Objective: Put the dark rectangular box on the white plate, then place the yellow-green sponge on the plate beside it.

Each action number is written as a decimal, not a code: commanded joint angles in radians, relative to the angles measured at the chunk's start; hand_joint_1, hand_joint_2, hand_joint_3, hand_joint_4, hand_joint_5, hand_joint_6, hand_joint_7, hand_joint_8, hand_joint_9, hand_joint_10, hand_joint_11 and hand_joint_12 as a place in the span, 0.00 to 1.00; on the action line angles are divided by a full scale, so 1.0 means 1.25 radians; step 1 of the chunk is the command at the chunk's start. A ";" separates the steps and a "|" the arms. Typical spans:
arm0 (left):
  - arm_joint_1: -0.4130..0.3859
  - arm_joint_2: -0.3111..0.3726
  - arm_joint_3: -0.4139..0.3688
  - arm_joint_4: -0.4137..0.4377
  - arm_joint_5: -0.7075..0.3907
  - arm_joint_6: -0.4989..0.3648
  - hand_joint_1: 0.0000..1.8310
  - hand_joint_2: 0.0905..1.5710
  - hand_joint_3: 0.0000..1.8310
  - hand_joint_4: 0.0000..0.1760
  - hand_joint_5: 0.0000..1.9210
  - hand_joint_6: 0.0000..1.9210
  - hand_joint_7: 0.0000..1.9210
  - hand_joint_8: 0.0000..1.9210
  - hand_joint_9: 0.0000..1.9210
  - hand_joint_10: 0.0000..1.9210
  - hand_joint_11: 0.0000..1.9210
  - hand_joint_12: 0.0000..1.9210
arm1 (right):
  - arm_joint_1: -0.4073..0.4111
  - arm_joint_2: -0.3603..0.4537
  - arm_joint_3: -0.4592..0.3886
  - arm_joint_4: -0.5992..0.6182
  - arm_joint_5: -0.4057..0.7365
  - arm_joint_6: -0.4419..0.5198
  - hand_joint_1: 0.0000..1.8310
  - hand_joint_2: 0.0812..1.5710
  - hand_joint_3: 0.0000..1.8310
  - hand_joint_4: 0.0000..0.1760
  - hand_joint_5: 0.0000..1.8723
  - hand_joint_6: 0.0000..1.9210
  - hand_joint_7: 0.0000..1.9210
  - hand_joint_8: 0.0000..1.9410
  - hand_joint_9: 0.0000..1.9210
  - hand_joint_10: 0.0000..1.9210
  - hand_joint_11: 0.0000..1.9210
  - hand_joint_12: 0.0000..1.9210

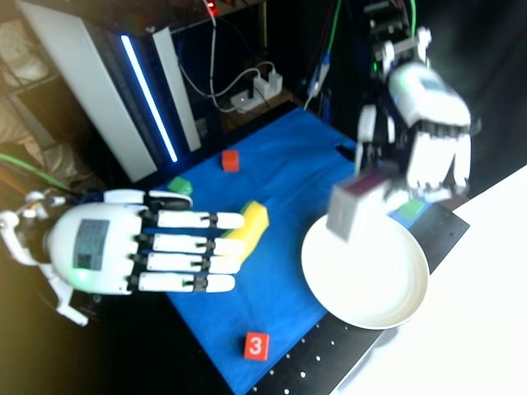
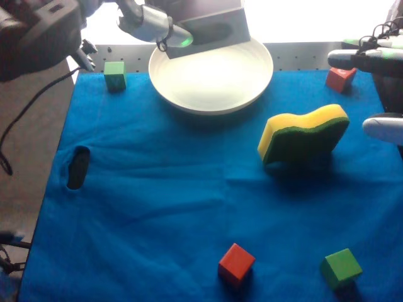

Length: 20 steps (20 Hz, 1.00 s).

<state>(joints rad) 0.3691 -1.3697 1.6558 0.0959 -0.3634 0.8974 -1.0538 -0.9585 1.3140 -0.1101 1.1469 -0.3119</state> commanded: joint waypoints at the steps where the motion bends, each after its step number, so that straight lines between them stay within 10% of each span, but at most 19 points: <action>1: -0.016 -0.006 0.011 -0.011 -0.064 -0.001 0.74 0.69 0.00 0.00 0.44 0.58 0.52 0.48 0.50 0.58 0.37 0.61 | 0.014 -0.003 0.006 0.026 0.093 0.005 0.32 0.75 0.00 0.58 0.17 0.00 0.10 0.00 0.07 0.00 0.00 0.22; 2: -0.022 -0.032 0.044 -0.011 -0.037 -0.001 0.67 0.71 0.00 0.00 0.44 0.58 0.50 0.56 0.48 0.43 0.37 0.61 | 0.017 -0.005 0.008 0.022 0.093 0.005 0.32 0.75 0.00 0.57 0.17 0.00 0.10 0.00 0.08 0.00 0.00 0.23; 3: -0.027 -0.048 0.068 -0.011 -0.014 -0.001 0.60 0.66 0.00 0.00 0.37 0.25 0.38 0.31 0.40 0.31 0.30 0.59 | 0.019 -0.006 0.010 0.018 0.093 0.005 0.32 0.76 0.00 0.58 0.17 0.00 0.10 0.00 0.08 0.00 0.00 0.24; 5: -0.031 -0.080 0.113 -0.011 0.025 -0.001 0.55 0.61 0.00 0.09 0.36 0.02 0.35 0.05 0.36 0.15 0.20 0.57 | 0.039 -0.011 0.013 0.001 0.071 0.005 0.32 0.76 0.00 0.58 0.16 0.00 0.09 0.00 0.08 0.00 0.00 0.23; 12: -0.023 -0.074 0.101 -0.011 0.014 -0.001 0.48 0.58 0.00 0.73 0.23 0.00 0.29 0.00 0.29 0.00 0.00 0.65 | 0.089 -0.037 0.027 -0.062 0.024 0.015 0.36 0.74 0.00 0.29 0.20 0.00 0.10 0.00 0.11 0.00 0.05 0.26; 14: -0.013 -0.043 0.063 -0.011 -0.018 -0.001 0.49 0.57 0.00 0.66 0.23 0.00 0.27 0.00 0.29 0.00 0.00 0.69 | 0.089 -0.037 0.028 -0.065 0.021 0.019 0.34 0.74 0.00 0.29 0.19 0.00 0.10 0.00 0.10 0.00 0.03 0.25; 17: 0.010 0.021 -0.023 -0.011 -0.094 0.000 0.46 0.56 0.00 0.59 0.20 0.00 0.21 0.00 0.22 0.00 0.00 0.53 | 0.089 -0.037 0.029 -0.066 0.013 0.021 0.39 0.72 0.00 0.21 0.20 0.00 0.10 0.00 0.08 0.00 0.00 0.27; 20: 0.074 0.110 -0.138 -0.036 -0.205 0.006 0.44 0.55 0.00 0.99 0.12 0.00 0.08 0.01 0.06 0.01 0.00 0.12 | 0.096 -0.044 0.038 -0.073 -0.017 0.021 0.40 0.71 0.00 0.27 0.20 0.00 0.10 0.00 0.06 0.00 0.00 0.18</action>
<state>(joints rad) 0.4778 -1.2186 1.4628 0.0582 -0.4839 0.9062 -0.9463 -1.0126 1.3590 -0.2417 1.0283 -0.2909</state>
